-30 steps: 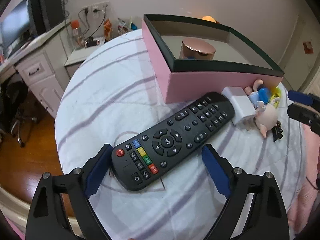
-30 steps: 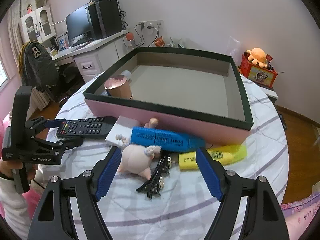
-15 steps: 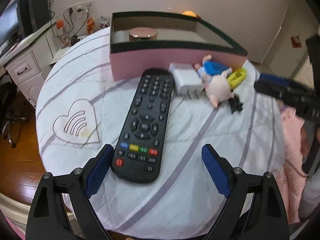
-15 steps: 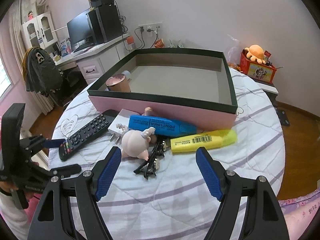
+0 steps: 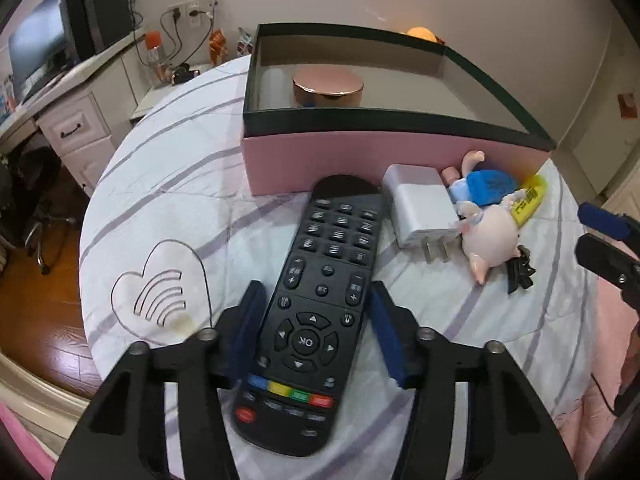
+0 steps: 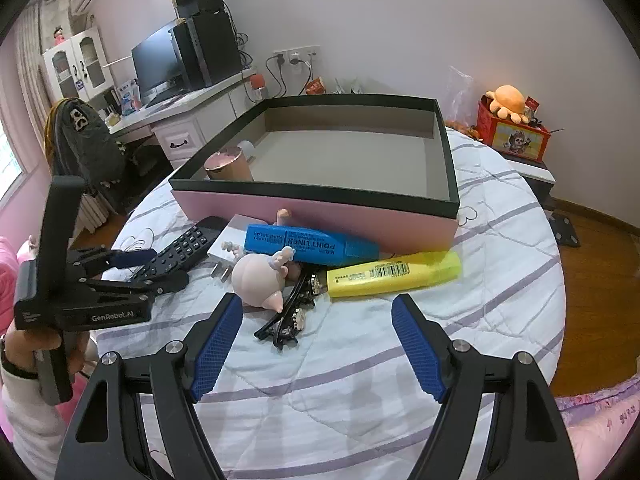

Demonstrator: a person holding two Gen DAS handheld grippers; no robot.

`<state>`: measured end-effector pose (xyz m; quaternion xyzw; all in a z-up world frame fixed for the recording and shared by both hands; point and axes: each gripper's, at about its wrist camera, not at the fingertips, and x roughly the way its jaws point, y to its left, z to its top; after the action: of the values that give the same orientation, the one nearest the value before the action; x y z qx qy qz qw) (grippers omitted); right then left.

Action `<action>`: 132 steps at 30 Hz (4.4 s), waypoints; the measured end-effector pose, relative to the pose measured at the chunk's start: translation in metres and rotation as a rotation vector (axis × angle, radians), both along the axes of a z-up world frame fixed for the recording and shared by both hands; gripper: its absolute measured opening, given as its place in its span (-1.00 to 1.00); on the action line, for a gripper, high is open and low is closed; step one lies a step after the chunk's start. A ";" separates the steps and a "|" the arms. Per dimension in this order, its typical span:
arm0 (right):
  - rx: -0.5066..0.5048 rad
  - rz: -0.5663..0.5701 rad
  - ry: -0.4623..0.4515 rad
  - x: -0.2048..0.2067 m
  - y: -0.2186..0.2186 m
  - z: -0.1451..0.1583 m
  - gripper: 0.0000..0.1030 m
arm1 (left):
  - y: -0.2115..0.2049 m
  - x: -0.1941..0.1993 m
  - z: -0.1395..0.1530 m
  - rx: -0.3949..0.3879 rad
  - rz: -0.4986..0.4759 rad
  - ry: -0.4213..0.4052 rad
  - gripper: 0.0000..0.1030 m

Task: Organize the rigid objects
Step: 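Reach the left gripper to the black TV remote and grasp it, then carry the remote into the box and release it with the left gripper, then grasp the black hair clips with the right gripper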

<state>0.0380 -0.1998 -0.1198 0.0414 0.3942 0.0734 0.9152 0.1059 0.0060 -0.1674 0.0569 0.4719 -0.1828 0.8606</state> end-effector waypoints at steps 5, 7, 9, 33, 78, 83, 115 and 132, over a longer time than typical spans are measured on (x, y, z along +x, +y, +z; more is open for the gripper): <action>0.010 0.007 -0.003 0.001 -0.003 -0.001 0.52 | 0.005 -0.009 0.002 -0.027 0.051 0.011 -0.12; 0.010 0.012 -0.003 0.002 -0.003 -0.002 0.52 | 0.003 -0.015 0.003 -0.035 0.061 0.016 -0.12; 0.004 0.012 -0.005 0.003 -0.002 -0.003 0.52 | 0.002 -0.016 0.003 -0.039 0.062 0.025 -0.12; 0.036 -0.009 -0.079 0.009 -0.035 0.013 0.52 | -0.045 -0.018 0.071 -0.048 0.037 -0.119 -0.15; 0.040 -0.039 -0.091 0.084 -0.067 0.011 0.52 | -0.113 0.119 0.044 0.047 0.129 -0.084 -0.12; 0.030 -0.044 -0.101 0.072 -0.065 0.017 0.52 | -0.090 0.093 0.075 -0.043 0.141 -0.149 0.59; -0.062 0.022 0.018 0.004 0.030 -0.032 0.32 | 0.004 -0.036 0.032 0.071 0.093 -0.109 0.96; -0.054 0.062 0.089 -0.004 0.018 -0.043 -0.45 | 0.000 -0.042 0.027 0.076 0.059 -0.090 0.96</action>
<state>0.0339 -0.1819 -0.1626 0.0076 0.4372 0.0893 0.8949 0.0637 0.0059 -0.1407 0.0839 0.4410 -0.1366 0.8831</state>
